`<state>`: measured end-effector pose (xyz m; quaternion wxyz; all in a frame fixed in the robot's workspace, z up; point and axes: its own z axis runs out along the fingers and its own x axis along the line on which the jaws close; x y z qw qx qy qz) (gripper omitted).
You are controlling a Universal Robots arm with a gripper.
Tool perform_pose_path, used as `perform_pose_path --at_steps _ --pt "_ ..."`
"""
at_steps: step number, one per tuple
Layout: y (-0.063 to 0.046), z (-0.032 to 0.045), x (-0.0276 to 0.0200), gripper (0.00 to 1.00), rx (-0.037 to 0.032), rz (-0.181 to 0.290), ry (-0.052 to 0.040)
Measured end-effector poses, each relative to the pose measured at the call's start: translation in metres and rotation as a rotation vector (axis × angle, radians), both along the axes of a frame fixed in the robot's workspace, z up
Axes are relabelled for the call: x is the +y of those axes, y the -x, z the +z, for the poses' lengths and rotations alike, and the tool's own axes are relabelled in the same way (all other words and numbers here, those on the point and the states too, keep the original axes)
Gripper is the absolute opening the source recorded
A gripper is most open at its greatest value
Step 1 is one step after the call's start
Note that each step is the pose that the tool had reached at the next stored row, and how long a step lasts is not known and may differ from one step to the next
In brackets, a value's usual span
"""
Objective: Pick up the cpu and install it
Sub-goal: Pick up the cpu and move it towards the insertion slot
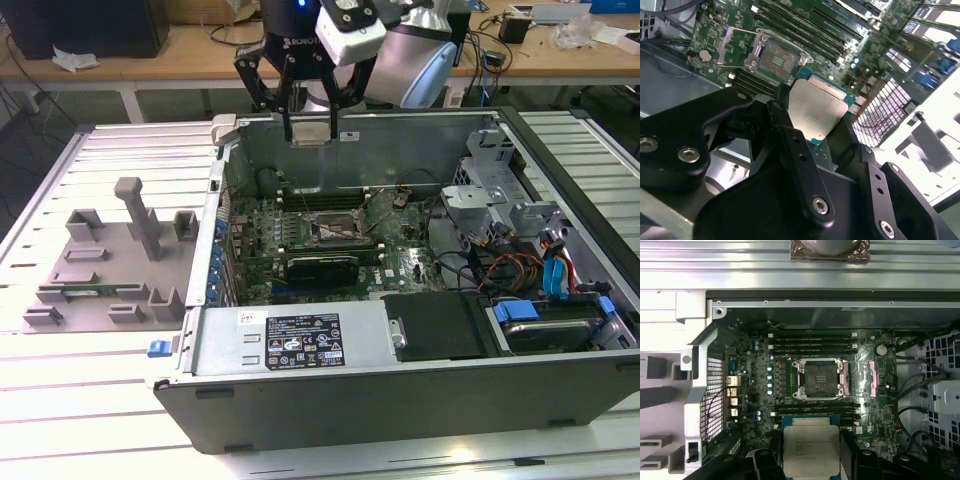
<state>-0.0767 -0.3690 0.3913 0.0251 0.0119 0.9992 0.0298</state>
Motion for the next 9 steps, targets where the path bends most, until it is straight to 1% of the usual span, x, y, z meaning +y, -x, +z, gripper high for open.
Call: perform_pose_path --at_steps 4,9 --pt "-0.008 -0.0081 0.0000 0.54 0.0006 0.000 0.0000" --pt "-0.015 -0.0218 0.0000 0.54 0.0016 0.000 0.0000"
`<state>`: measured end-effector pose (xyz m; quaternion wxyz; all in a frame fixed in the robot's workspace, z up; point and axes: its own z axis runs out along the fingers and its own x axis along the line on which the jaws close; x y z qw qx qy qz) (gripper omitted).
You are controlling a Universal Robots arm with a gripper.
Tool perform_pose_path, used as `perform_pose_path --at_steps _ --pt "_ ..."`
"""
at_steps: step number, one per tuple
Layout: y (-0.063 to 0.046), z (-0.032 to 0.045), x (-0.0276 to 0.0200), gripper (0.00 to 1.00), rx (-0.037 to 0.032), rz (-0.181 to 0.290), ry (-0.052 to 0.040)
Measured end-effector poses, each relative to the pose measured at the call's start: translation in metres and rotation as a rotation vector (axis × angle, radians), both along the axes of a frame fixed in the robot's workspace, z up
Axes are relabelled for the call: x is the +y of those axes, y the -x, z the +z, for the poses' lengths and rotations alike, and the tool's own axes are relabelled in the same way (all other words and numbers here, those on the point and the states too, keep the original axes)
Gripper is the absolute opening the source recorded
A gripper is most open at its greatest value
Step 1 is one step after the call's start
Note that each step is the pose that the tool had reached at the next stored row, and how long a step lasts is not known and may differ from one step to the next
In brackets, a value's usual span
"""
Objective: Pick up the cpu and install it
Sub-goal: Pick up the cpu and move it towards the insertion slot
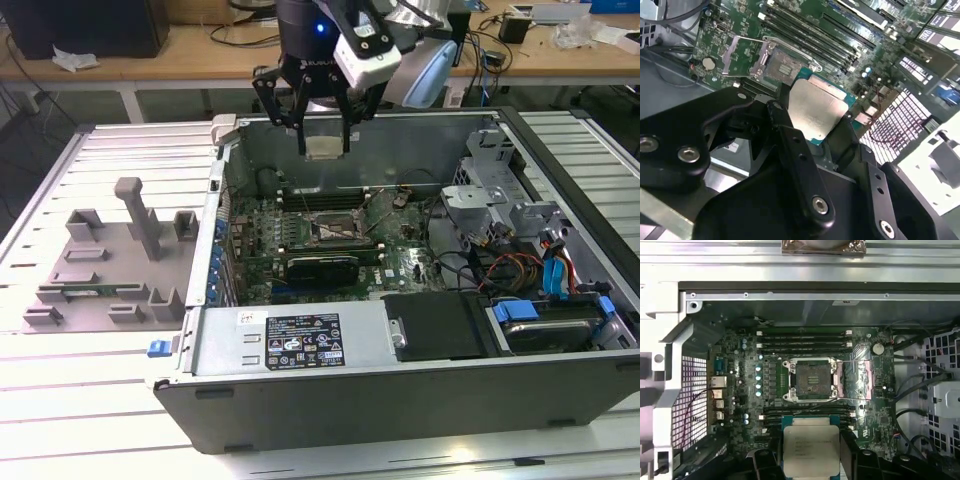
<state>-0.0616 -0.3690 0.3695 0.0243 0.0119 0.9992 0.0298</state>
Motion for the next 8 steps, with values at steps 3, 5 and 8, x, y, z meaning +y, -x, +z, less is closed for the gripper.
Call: perform_pose_path --at_steps 3,5,8 --pt "-0.003 -0.0091 0.0000 0.54 0.0007 0.000 -0.0001" --pt "-0.005 -0.0127 0.0000 0.54 0.0010 0.000 0.0000" --pt "-0.007 -0.0187 0.0000 0.54 0.0016 0.000 0.0000"
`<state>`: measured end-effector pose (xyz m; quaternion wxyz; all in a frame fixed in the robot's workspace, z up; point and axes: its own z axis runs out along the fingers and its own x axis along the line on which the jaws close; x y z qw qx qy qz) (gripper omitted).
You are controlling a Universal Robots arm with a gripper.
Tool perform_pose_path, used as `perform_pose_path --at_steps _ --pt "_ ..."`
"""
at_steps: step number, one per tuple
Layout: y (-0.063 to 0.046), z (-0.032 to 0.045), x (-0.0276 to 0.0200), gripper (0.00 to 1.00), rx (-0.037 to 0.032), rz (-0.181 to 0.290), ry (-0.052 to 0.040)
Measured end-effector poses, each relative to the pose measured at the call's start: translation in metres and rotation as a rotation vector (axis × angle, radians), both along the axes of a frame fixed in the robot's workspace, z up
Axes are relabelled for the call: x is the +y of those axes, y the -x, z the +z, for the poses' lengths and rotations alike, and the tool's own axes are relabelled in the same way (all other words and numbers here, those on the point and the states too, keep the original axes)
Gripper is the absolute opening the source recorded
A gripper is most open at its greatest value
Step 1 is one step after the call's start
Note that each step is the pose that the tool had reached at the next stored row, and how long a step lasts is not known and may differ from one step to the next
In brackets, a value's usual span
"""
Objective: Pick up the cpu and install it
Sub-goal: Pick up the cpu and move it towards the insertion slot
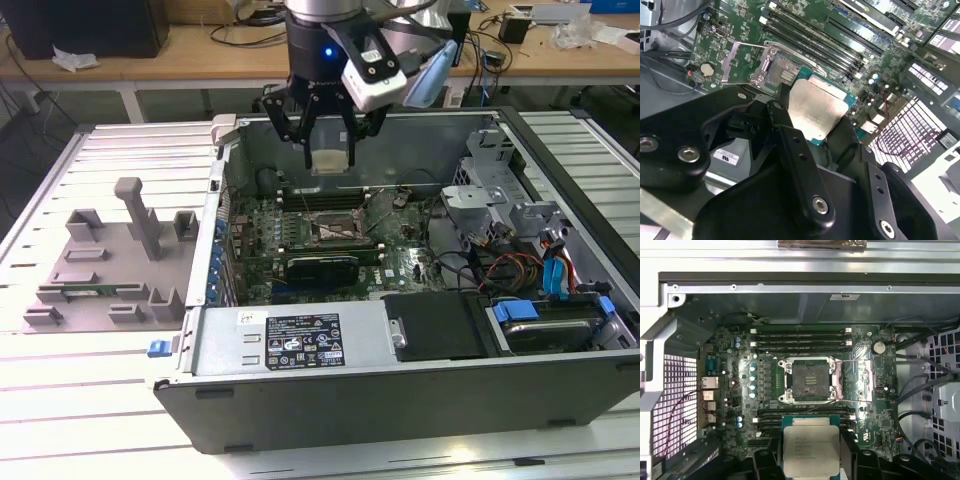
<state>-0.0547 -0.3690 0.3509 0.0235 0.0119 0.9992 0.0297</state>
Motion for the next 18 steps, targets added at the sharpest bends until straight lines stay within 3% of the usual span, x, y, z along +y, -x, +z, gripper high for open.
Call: perform_pose_path --at_steps 14,18 --pt "-0.012 -0.0308 0.0000 0.54 0.0043 0.000 -0.0001" --pt "-0.012 -0.0383 0.0020 0.54 0.0043 0.000 -0.0009"
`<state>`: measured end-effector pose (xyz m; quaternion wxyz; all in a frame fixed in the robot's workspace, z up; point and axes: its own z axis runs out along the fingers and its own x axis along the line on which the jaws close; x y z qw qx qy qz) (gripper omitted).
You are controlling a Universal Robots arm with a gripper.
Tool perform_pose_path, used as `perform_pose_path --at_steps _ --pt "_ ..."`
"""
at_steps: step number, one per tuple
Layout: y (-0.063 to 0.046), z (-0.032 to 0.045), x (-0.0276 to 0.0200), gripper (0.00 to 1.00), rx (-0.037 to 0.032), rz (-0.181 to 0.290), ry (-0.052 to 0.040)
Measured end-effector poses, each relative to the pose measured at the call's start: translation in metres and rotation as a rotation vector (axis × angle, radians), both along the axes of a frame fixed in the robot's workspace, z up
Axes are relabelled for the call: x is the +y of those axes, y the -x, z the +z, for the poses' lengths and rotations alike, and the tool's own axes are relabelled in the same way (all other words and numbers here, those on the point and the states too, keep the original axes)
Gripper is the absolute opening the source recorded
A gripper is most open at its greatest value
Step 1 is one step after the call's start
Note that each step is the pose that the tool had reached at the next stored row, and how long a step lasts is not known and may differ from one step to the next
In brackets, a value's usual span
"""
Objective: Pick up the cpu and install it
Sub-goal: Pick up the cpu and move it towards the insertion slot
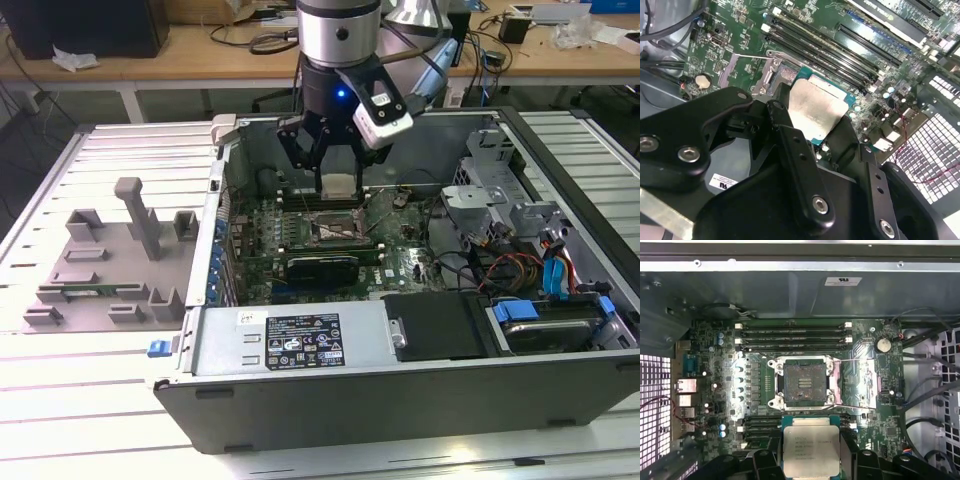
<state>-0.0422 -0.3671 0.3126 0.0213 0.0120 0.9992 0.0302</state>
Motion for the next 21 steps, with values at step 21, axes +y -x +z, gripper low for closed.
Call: perform_pose_path --at_steps 21 --pt "0.000 -0.0260 0.0287 0.54 0.0000 0.010 -0.0002"
